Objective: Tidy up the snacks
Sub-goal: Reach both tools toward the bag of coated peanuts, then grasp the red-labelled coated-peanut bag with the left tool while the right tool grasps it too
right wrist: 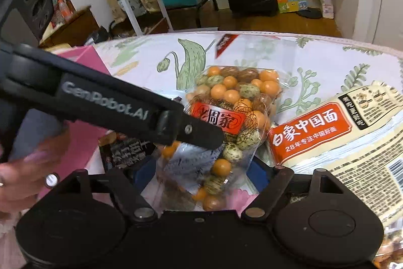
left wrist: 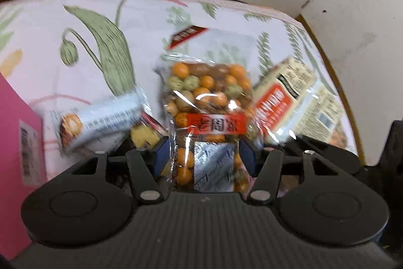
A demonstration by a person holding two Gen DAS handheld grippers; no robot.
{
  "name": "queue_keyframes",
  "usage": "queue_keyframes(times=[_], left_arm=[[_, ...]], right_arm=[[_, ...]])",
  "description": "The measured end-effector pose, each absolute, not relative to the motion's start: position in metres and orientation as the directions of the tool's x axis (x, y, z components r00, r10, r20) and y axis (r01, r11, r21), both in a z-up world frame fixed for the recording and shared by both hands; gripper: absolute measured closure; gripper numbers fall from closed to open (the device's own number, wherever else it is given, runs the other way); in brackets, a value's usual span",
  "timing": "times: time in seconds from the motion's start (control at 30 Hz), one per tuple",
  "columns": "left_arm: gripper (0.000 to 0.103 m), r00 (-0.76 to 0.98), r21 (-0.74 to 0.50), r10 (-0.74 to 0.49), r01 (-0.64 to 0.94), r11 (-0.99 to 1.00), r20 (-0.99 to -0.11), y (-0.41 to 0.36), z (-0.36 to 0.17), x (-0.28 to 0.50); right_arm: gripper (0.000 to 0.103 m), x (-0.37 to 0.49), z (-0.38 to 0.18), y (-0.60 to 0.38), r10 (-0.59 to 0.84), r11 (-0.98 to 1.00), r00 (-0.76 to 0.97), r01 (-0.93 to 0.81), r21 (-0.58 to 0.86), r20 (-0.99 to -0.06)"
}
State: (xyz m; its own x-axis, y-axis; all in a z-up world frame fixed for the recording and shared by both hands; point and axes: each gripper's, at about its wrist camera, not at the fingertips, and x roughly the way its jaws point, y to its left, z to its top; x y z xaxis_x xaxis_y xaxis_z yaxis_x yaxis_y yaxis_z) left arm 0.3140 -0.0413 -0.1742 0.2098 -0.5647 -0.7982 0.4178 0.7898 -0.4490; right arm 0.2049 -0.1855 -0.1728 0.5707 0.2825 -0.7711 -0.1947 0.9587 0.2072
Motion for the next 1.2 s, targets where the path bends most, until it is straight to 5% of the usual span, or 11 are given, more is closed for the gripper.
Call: queue_keyframes(times=[0.5, 1.2], left_arm=[[0.042, 0.281, -0.307, -0.486, 0.499, 0.811, -0.828, -0.059, -0.178, 0.279], [0.042, 0.271, -0.308, -0.472, 0.478, 0.822, -0.839, -0.028, -0.108, 0.214]], right_arm=[[0.015, 0.192, -0.181, -0.169, 0.233, 0.961, 0.57, -0.257, 0.099, -0.788], [0.019, 0.138, -0.118, -0.151, 0.294, 0.941, 0.582, -0.314, 0.124, -0.758]])
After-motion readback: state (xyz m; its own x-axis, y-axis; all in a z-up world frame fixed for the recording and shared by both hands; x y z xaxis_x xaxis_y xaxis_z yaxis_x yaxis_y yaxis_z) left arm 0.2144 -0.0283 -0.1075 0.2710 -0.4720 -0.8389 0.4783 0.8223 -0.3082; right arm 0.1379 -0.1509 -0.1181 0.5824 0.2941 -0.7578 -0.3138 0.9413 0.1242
